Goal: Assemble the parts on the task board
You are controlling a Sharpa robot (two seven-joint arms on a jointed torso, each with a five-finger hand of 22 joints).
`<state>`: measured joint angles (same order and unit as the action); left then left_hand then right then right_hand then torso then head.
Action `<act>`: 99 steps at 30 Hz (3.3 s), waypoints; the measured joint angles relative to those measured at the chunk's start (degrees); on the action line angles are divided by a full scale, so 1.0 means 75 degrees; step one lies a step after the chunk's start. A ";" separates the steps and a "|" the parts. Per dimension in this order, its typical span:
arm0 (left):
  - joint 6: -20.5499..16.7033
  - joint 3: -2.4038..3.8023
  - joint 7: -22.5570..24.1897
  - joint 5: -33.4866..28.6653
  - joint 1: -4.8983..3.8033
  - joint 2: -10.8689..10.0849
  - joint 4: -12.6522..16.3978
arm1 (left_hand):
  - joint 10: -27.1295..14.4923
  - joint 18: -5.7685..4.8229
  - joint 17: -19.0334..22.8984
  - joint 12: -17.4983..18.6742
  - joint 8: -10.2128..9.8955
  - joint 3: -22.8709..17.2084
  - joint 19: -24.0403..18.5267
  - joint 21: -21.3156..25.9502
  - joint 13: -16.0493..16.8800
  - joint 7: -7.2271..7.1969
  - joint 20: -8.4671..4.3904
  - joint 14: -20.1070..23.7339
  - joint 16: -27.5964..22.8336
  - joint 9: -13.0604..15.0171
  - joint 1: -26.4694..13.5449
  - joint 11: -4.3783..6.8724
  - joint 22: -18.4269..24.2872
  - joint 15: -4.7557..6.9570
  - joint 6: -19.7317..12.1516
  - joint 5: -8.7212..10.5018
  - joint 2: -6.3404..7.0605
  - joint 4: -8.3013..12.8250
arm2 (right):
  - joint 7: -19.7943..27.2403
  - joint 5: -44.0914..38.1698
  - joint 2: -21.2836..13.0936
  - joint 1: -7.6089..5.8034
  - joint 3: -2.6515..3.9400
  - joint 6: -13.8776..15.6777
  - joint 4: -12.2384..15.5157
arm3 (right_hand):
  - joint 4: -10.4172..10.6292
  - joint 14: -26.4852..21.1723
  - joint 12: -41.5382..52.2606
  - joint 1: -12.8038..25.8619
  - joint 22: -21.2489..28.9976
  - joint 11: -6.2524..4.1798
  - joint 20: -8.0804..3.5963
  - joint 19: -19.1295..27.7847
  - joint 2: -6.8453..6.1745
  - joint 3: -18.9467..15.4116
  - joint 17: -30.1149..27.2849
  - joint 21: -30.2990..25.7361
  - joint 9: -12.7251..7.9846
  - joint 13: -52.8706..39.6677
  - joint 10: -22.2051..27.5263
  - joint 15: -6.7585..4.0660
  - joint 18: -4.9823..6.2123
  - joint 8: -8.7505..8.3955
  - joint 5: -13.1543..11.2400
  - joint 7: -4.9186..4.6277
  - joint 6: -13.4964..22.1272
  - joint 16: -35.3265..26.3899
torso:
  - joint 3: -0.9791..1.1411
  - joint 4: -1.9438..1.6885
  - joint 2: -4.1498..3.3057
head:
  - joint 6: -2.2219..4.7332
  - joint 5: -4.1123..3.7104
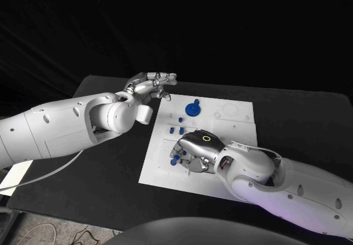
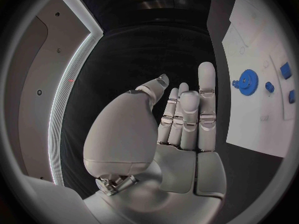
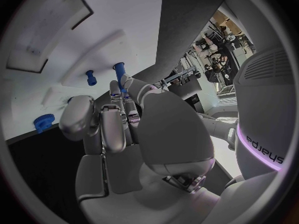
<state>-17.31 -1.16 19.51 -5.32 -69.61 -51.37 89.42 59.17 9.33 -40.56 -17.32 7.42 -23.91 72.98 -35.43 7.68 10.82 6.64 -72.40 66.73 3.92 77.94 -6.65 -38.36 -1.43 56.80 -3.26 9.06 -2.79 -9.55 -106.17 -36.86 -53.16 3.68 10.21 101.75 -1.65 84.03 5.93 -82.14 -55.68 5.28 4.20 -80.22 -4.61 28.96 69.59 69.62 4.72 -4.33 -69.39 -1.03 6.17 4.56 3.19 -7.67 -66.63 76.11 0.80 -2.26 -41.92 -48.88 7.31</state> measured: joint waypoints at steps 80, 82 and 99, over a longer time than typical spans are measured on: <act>0.0004 -0.0115 -0.0050 0.0001 0.0060 -0.0210 0.0124 | -0.0068 0.0001 0.0038 -0.0086 0.0029 0.0000 0.0000 0.0036 0.0011 0.0027 0.0000 0.0026 0.0000 0.0000 0.0000 -0.0013 0.0014 -0.0026 -0.0028 0.0000 0.0000 0.0000 | -0.1927 0.3653 -0.4049 -0.0397 -0.0176 0.1126 0.1787 | 0.2422 0.0015 0.8701 0.1355 -0.1510 -0.0513 -0.0259 -0.0426 0.0186 -0.4644 0.0714 0.0977 0.0749 -0.7841 -0.1493 -0.0288 -0.0181 0.1608 0.1878 0.0296 0.1234 0.1111 | -0.0056 0.0478 0.0267 | 0.0459 -0.0953; 0.0005 -0.0117 -0.0050 0.0001 0.0068 -0.0209 0.0122 | -0.0068 0.0001 0.0038 -0.0086 0.0029 0.0000 0.0000 0.0036 0.0010 0.0027 0.0000 0.0026 0.0000 0.0000 0.0000 -0.0013 0.0014 -0.0026 -0.0028 0.0000 0.0000 0.0000 | -0.2197 0.3450 -0.4026 -0.0353 -0.0187 0.1062 0.1798 | 0.2427 0.0014 0.8720 0.1377 -0.1550 -0.0514 -0.0258 -0.0425 0.0179 -0.4722 0.0714 0.0978 0.0780 -0.7841 -0.1494 -0.0288 -0.0181 0.1644 0.1922 0.0297 0.1234 0.1130 | -0.0056 0.0483 0.0272 | 0.0449 -0.0965; 0.0007 -0.0122 -0.0052 0.0001 0.0093 -0.0236 0.0123 | -0.0068 0.0000 0.0037 -0.0086 0.0029 0.0000 0.0000 0.0036 0.0009 0.0027 0.0000 0.0026 0.0000 0.0000 0.0000 -0.0013 0.0013 -0.0026 -0.0028 0.0000 0.0000 0.0000 | -0.3047 0.2405 -0.3484 -0.0068 -0.0206 0.0768 0.1677 | 0.2401 -0.0016 0.9793 0.1541 -0.1882 -0.0648 -0.0287 -0.0453 0.0291 -0.4935 0.0712 0.1182 0.0985 -0.9417 -0.1876 -0.0318 -0.0180 0.1847 0.2312 0.0325 0.1261 0.1322 | -0.0098 0.0434 0.0275 | 0.0385 -0.0998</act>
<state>-17.26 -2.07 19.12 -5.31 -68.91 -53.15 90.34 58.66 9.33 -40.28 -17.97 7.64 -23.91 72.98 -35.16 7.74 11.03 6.64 -72.20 66.73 3.92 77.94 -6.74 -38.26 -1.63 56.59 -3.26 9.06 -2.79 -32.40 -88.13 -62.99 -53.67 2.14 15.97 114.32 16.36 83.91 79.37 -70.58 -69.79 0.42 2.05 -83.62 -2.42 -8.06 74.93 78.49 12.11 -74.96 -83.46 -3.41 4.83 18.42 20.53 -5.22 -57.17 86.02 0.06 0.99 -39.86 -45.99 -0.17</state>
